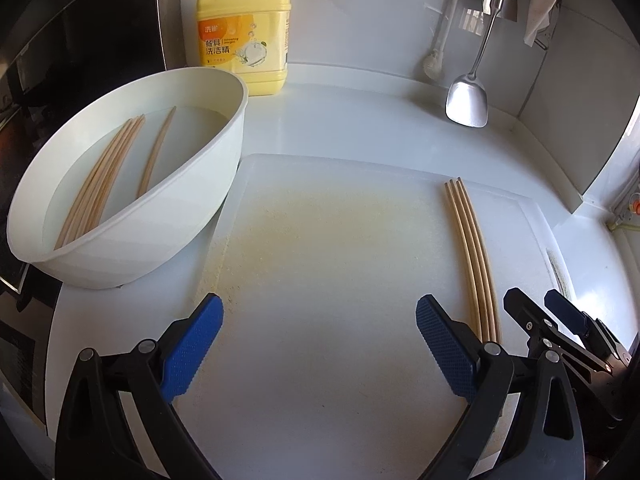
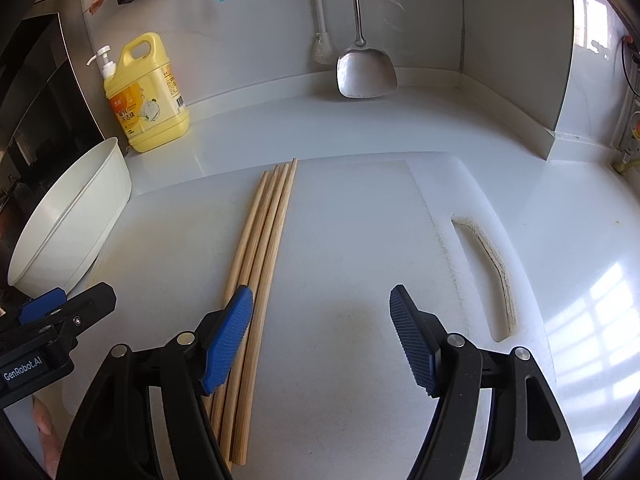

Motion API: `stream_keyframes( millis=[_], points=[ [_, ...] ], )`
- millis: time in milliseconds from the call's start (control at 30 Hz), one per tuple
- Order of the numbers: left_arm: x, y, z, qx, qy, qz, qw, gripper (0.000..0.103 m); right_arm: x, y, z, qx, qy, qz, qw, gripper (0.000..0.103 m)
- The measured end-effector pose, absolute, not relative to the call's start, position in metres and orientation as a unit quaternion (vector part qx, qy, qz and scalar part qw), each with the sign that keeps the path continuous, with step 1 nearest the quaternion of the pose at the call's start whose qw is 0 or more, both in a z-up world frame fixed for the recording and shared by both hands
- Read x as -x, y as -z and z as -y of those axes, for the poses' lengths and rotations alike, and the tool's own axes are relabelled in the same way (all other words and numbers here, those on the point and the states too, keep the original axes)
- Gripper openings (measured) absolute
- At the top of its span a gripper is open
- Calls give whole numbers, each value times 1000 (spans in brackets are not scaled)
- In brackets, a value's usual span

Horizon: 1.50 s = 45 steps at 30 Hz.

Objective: Organize utensils
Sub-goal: 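Spread the remaining chopsticks apart with the right tool while the left tool aligns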

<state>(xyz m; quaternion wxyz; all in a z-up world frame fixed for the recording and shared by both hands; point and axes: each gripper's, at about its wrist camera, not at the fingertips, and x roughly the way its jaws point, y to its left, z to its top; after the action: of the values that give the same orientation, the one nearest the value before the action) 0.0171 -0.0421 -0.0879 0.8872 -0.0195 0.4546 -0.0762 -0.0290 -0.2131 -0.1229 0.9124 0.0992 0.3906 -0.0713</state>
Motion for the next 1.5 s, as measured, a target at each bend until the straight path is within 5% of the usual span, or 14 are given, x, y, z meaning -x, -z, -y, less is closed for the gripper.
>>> stream_keyframes(
  millis=[1500],
  points=[
    [-18, 99, 96, 5, 116, -459, 881, 95, 39, 124, 235, -53, 94, -395, 912, 68]
  ],
)
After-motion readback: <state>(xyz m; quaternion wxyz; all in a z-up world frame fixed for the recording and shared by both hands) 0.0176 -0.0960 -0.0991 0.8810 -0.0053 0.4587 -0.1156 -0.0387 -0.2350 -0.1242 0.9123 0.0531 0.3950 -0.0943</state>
